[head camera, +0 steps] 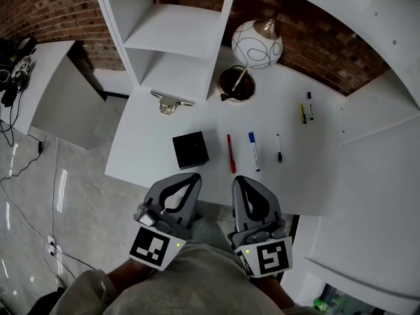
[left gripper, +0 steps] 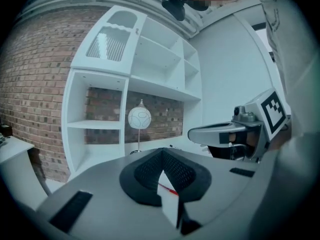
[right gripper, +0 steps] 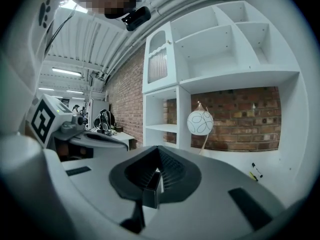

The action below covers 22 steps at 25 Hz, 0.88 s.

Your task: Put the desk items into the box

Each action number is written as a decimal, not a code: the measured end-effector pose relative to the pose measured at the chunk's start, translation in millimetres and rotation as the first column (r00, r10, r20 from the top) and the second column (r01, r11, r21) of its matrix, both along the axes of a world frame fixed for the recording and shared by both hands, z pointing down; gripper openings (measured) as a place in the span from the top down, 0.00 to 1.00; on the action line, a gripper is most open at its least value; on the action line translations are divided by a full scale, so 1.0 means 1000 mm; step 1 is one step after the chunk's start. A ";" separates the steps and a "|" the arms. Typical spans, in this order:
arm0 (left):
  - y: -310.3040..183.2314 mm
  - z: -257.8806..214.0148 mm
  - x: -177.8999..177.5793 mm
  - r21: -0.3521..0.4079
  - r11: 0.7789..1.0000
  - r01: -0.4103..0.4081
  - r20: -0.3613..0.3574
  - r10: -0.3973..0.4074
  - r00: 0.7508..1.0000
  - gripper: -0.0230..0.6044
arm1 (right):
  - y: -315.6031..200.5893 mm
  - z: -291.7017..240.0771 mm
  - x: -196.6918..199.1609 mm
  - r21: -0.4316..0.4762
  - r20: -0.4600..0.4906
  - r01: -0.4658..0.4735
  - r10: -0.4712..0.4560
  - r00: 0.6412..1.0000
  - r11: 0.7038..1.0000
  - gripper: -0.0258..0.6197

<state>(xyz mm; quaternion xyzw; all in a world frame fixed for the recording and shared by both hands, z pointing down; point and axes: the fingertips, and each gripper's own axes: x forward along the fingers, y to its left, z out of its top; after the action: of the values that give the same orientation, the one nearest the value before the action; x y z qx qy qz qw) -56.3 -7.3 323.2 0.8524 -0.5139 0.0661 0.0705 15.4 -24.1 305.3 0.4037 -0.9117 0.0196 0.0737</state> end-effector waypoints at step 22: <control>-0.041 0.086 0.039 -0.089 0.995 -0.050 0.034 0.053 0.998 0.95 | -0.052 0.093 0.001 -0.118 -0.091 -0.002 -0.009 0.996 0.993 0.94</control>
<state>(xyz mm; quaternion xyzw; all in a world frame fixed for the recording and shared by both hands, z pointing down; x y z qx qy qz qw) -17.7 -48.0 409.2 0.8600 -0.4896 0.1059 0.0967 16.8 -76.0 398.5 0.3974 -0.9054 0.0550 0.1392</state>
